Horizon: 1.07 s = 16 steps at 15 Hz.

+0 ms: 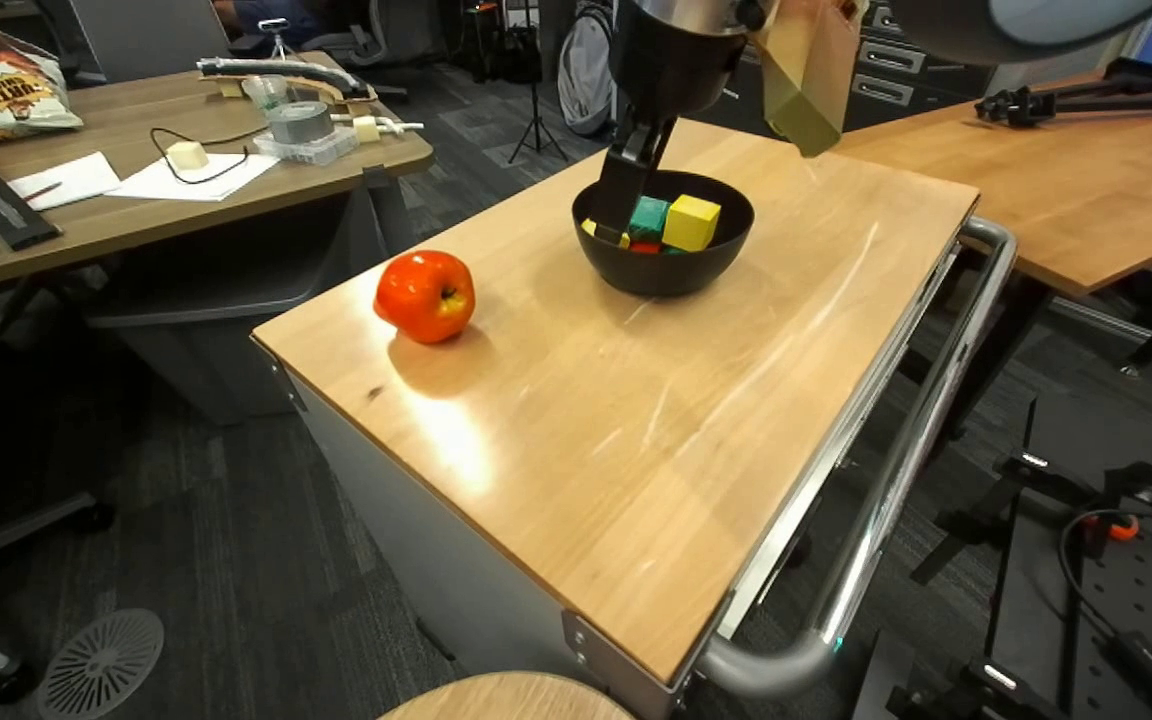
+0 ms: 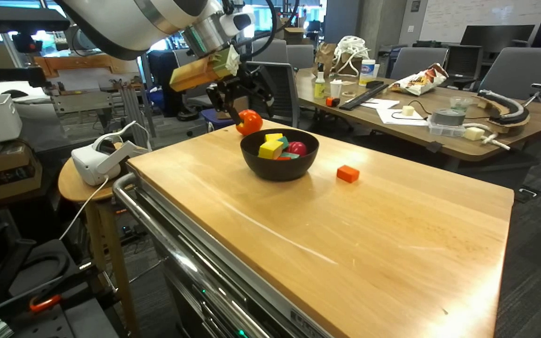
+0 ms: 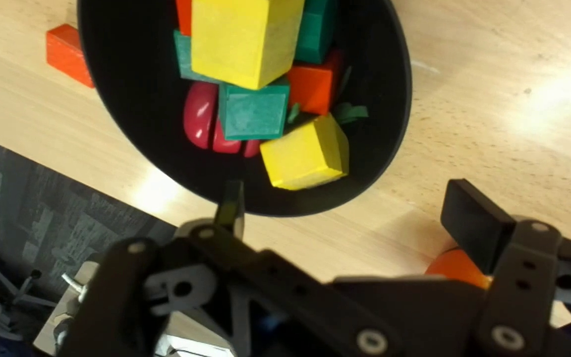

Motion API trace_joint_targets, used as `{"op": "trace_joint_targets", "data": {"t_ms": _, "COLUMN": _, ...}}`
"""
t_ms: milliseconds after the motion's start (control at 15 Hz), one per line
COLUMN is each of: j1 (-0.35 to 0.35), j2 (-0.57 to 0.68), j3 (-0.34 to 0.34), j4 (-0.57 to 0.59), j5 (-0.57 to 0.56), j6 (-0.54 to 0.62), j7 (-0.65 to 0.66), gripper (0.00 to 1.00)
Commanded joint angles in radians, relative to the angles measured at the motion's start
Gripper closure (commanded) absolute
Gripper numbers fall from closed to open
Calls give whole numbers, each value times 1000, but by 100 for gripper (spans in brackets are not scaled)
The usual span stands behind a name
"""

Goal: Put the objects that are near the edge away from you in the bowl except the apple which you must move to the left, then put the rest of the blocks one at a time in the bowl, then move the apple to the right

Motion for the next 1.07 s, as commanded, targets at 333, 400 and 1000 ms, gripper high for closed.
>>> {"op": "trace_joint_targets", "data": {"t_ms": 333, "j1": -64, "j2": 22, "j3": -186, "j4": 243, "j5": 307, "j6": -167, "j7": -91, "gripper": 0}}
{"op": "trace_joint_targets", "data": {"t_ms": 400, "j1": -80, "j2": 36, "j3": -210, "j4": 262, "j5": 359, "j6": -182, "j7": -106, "gripper": 0}}
{"op": "trace_joint_targets", "data": {"t_ms": 1000, "j1": -104, "j2": 65, "j3": -251, "j4": 261, "j5": 524, "j6": -174, "j7": -132, "gripper": 0}}
